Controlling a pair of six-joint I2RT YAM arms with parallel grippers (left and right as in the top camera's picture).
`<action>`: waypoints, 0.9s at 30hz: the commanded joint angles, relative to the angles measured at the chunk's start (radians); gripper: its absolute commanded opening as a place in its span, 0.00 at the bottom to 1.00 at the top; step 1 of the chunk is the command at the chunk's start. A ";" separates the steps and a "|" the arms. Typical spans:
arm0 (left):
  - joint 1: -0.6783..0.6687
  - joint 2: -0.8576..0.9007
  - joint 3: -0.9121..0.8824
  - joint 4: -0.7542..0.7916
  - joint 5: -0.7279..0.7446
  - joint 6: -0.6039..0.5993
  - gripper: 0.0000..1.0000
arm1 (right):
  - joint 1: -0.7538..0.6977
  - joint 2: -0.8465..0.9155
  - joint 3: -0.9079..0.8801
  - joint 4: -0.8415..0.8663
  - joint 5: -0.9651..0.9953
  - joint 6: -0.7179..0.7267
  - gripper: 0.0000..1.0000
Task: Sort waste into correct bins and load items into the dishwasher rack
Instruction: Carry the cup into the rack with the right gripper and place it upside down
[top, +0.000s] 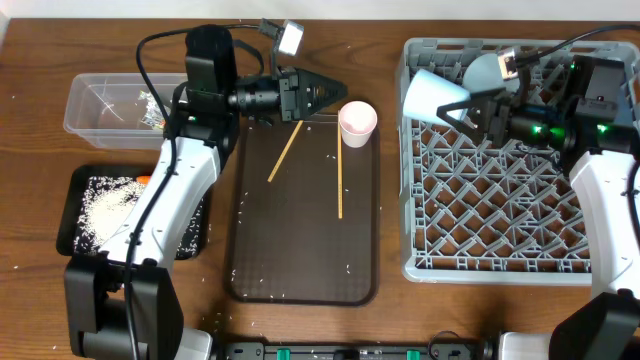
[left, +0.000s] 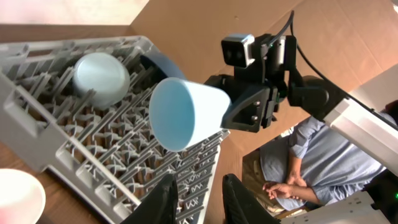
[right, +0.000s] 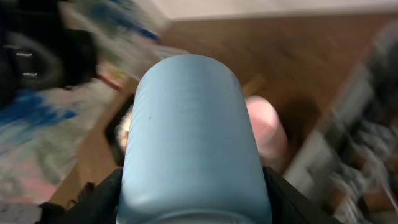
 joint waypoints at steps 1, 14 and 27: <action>0.011 0.000 0.001 -0.036 -0.005 0.057 0.26 | -0.023 0.002 0.052 -0.060 0.190 0.004 0.20; 0.011 0.003 -0.001 -0.409 -0.348 0.187 0.26 | -0.028 0.003 0.373 -0.547 0.761 0.050 0.19; 0.011 0.003 -0.001 -0.467 -0.412 0.208 0.27 | -0.023 0.043 0.346 -0.541 0.913 0.132 0.13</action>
